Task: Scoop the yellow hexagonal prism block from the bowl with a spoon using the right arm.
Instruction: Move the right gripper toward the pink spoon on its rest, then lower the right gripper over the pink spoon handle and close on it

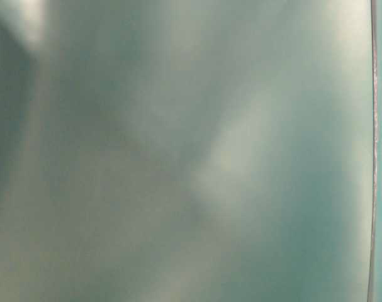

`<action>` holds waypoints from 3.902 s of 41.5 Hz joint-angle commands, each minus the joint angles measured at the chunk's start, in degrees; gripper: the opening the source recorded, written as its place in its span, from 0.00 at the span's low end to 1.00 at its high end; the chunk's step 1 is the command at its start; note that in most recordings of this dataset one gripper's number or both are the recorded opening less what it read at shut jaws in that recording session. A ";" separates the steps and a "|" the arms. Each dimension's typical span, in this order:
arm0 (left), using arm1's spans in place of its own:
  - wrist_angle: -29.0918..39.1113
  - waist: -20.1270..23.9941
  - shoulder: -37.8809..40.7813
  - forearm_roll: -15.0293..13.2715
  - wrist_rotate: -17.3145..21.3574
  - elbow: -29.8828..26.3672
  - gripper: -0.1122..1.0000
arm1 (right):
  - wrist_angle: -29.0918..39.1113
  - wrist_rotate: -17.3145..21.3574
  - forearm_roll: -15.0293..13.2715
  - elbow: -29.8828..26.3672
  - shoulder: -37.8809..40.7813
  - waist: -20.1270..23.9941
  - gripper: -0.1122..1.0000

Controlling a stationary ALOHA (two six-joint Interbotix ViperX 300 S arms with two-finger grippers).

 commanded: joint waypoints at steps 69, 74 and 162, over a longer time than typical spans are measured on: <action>0.44 0.09 1.05 0.62 0.53 -1.23 0.10 | -29.79 0.62 13.62 9.76 26.81 15.64 0.61; 0.44 0.09 1.05 0.70 0.53 -1.23 0.10 | -35.42 0.70 16.35 10.02 32.34 18.11 0.61; -0.53 1.93 2.72 0.70 0.44 -1.05 0.10 | -45.44 -1.14 33.31 8.88 61.44 33.75 0.60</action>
